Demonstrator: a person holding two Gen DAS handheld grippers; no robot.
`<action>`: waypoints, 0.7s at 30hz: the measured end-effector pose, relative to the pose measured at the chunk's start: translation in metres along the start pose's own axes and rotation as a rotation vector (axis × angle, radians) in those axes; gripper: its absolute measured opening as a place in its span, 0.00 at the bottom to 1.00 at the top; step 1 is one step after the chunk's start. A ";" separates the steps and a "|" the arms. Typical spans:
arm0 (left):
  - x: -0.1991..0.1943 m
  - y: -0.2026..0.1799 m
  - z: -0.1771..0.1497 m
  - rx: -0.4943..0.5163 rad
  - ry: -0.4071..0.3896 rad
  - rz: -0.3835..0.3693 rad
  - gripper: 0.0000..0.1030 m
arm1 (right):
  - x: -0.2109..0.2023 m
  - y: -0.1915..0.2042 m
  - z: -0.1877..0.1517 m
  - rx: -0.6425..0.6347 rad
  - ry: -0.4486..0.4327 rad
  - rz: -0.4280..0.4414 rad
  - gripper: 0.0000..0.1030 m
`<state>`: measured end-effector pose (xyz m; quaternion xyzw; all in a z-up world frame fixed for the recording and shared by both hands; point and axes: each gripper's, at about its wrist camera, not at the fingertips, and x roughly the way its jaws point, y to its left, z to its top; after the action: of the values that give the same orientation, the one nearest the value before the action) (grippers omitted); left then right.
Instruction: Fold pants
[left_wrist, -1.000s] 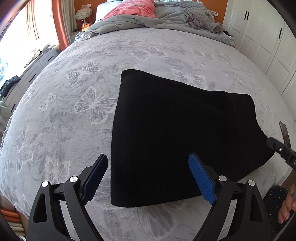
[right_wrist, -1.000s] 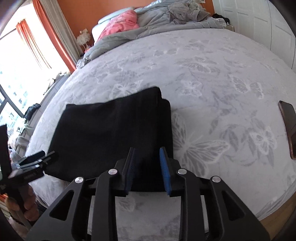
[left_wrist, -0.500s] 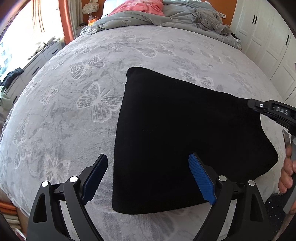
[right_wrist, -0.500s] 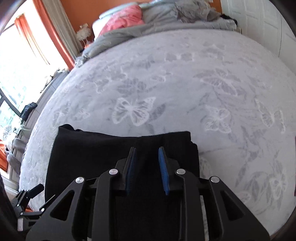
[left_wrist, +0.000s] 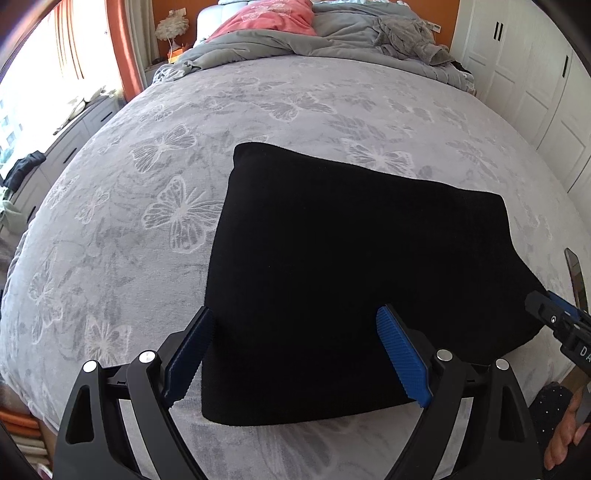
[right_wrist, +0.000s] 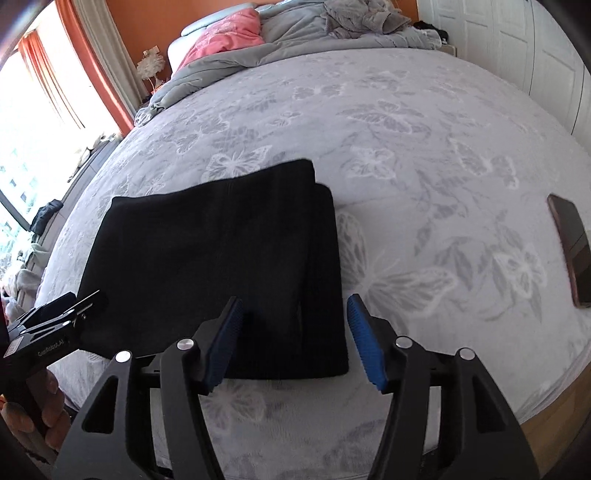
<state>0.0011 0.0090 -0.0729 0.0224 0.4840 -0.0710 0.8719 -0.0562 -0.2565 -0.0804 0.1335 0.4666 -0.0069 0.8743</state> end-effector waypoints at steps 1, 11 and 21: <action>-0.001 -0.003 -0.001 0.012 -0.006 0.010 0.84 | 0.006 -0.001 -0.003 0.004 0.014 0.019 0.38; -0.001 -0.008 -0.006 0.040 -0.007 0.023 0.84 | 0.005 0.000 -0.013 -0.043 0.007 -0.002 0.26; -0.006 0.013 0.000 -0.049 0.023 -0.096 0.84 | -0.026 -0.003 -0.003 0.006 -0.075 -0.051 0.67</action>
<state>-0.0003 0.0229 -0.0683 -0.0215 0.4959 -0.1007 0.8622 -0.0736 -0.2617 -0.0616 0.1238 0.4369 -0.0357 0.8902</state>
